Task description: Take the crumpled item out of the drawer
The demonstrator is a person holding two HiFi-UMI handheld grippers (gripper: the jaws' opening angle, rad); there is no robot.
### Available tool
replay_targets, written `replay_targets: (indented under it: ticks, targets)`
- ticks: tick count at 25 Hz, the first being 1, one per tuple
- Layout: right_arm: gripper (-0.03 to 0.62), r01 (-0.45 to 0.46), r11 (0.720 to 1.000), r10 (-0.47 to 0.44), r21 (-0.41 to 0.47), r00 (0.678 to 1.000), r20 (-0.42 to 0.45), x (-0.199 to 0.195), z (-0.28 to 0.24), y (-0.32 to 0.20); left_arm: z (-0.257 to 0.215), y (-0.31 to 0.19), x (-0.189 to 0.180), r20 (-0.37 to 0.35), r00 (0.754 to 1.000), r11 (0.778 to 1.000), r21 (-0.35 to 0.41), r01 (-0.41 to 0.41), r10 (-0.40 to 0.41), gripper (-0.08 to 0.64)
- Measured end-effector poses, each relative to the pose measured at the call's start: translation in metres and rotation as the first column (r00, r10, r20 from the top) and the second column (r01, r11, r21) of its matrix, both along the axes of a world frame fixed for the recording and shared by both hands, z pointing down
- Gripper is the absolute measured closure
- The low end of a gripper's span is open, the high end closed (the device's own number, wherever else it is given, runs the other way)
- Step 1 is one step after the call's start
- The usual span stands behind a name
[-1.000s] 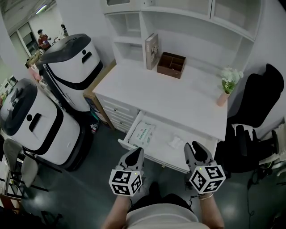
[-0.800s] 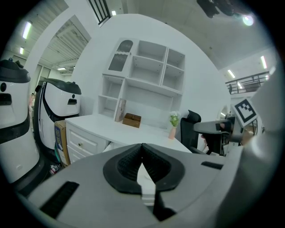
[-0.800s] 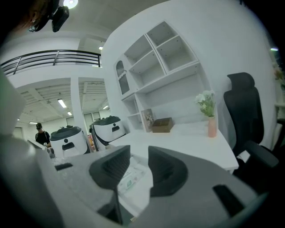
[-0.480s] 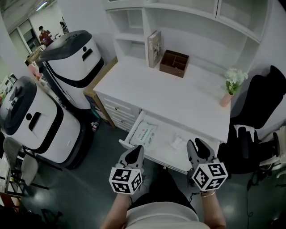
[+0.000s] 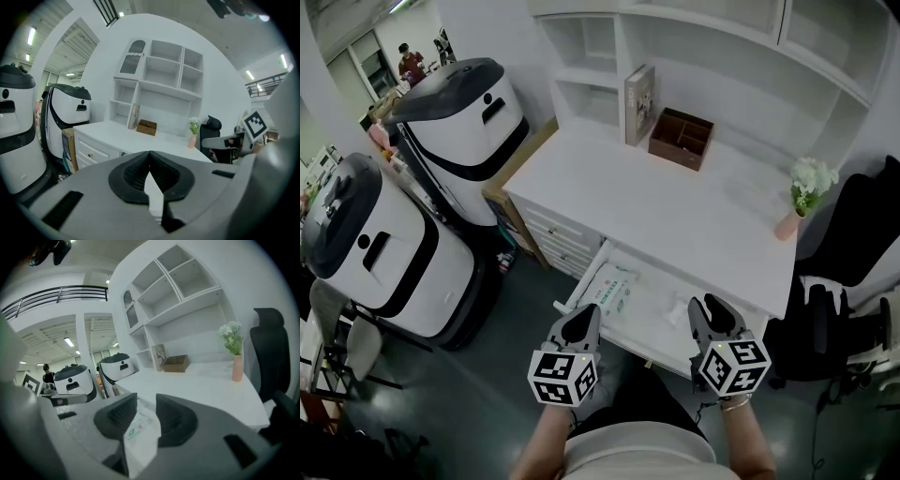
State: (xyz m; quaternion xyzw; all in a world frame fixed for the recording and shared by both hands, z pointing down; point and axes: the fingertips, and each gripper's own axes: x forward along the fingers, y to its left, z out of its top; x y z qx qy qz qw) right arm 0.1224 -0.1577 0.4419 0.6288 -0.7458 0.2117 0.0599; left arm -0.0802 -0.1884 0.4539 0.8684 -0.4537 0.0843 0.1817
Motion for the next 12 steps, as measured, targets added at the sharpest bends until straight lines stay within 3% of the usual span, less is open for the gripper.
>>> replay_targets:
  ticks: [12]
  targets:
    - [0.480, 0.041, 0.984, -0.044, -0.176, 0.999, -0.012, 0.004, 0.065, -0.037, 0.011, -0.032, -0.002, 0.016, 0.999, 0.998, -0.040, 0.044, -0.044, 0.566]
